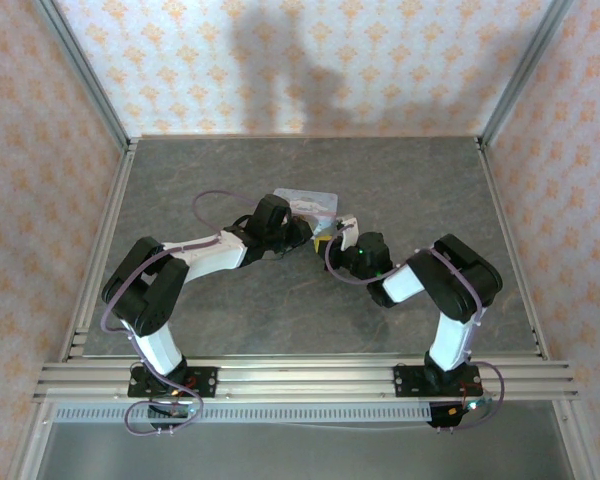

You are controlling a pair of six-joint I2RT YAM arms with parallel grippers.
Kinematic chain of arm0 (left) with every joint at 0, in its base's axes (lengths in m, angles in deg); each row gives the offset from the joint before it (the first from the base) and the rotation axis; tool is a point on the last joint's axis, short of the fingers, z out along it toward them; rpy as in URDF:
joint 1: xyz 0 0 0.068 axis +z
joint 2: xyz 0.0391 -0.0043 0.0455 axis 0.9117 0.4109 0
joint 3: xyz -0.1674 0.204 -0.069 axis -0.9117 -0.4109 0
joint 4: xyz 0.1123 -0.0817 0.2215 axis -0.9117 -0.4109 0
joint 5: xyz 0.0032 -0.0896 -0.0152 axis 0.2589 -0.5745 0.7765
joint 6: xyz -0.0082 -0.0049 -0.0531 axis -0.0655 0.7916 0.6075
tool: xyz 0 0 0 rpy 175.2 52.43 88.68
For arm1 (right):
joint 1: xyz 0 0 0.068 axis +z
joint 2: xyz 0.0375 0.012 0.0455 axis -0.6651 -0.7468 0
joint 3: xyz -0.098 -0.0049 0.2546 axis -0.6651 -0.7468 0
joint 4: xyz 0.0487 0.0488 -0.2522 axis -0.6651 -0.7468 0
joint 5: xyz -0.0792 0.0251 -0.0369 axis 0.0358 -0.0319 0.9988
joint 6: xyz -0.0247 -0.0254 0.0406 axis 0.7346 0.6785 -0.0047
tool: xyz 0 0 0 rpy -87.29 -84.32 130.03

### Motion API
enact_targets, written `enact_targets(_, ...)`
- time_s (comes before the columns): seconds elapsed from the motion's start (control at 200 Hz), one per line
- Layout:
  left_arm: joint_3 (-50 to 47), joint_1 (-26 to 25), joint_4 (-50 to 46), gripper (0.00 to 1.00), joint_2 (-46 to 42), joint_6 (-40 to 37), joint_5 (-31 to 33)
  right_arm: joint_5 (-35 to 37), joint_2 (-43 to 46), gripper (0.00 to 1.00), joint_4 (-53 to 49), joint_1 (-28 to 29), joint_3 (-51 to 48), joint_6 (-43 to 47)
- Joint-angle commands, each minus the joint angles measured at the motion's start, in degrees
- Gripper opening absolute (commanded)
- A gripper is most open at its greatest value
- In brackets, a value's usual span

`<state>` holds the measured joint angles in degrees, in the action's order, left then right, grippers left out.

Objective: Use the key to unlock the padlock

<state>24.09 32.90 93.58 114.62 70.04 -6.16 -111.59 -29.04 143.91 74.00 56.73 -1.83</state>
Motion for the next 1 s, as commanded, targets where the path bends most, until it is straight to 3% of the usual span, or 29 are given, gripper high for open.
enact_targets(0.0,2.14,-2.23,1.10,0.22,-0.85,0.60,-6.82,-1.51,0.07,0.00,7.24,1.12,3.30,0.66)
enact_targets(0.48,1.89,-2.27,0.70,0.22,-1.63,0.58,-6.73,6.88,-0.55,0.00,6.10,1.35,2.53,6.47)
enact_targets(0.626,1.93,-2.23,0.66,0.22,-1.51,0.56,-6.90,4.47,-0.99,0.00,6.94,1.35,3.28,5.39)
enact_targets(0.776,1.94,-2.23,0.43,0.22,-1.64,0.30,-6.83,-3.38,-2.20,0.00,7.43,0.73,5.56,1.28)
enact_targets(0.996,1.77,-2.23,0.53,0.22,-1.46,0.31,-6.91,-4.20,-3.54,0.00,11.39,-0.27,5.43,-2.01)
